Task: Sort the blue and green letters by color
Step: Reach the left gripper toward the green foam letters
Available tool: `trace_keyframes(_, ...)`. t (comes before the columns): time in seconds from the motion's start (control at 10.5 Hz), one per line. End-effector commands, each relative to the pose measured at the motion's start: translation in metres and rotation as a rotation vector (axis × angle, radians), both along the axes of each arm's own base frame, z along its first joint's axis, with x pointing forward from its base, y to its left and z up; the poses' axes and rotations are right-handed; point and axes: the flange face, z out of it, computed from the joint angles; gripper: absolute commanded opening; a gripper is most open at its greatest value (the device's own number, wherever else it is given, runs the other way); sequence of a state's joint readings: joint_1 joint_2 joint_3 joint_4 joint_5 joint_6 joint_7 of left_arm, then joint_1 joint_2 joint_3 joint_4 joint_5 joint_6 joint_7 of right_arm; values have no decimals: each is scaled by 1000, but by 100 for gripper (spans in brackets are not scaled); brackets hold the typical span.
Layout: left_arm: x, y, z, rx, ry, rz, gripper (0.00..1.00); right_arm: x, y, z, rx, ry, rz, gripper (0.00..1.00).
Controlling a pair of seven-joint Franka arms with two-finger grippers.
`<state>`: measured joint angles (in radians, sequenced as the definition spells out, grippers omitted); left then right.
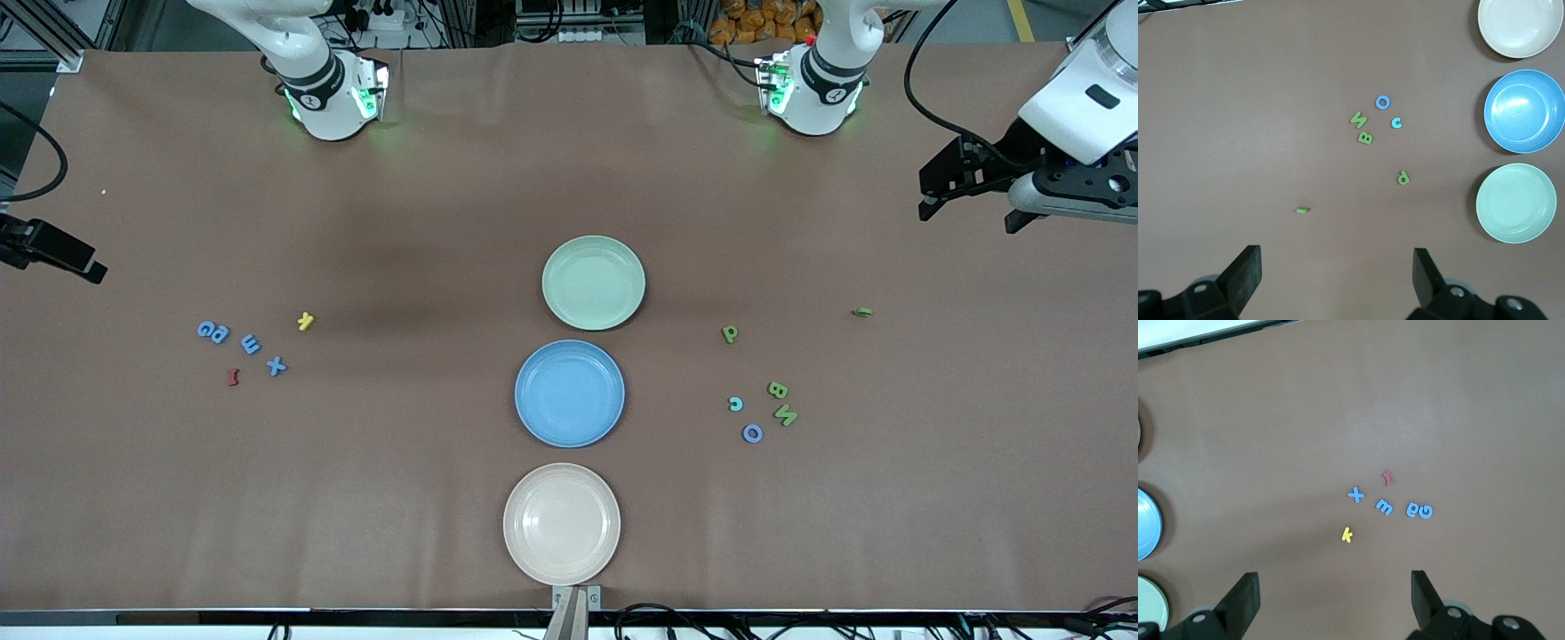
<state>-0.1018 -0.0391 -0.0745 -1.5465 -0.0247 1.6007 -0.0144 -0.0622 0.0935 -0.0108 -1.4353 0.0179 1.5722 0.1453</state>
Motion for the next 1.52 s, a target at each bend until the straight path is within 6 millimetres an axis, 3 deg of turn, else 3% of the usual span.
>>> trace_keyframes(0.0,0,7,6,-18,-2,-24,100,-2,2,1,17,2,-3,100)
trace_keyframes(0.29,6,1,-6,-21,21,-16,100,-2,1,1,17,2,-5,100)
trace_keyframes(0.48,17,-9,-28,-16,55,-9,100,-2,1,1,17,1,-5,100)
trace_keyframes(0.86,41,-53,-113,-48,193,168,100,-1,-1,-1,17,5,-7,100)
trace_keyframes(1.24,30,-109,-202,-35,157,266,100,-1,-1,-1,17,4,-8,100)
trace_keyframes(1.43,21,-129,-259,2,116,292,100,-1,-1,-1,17,5,-8,100)
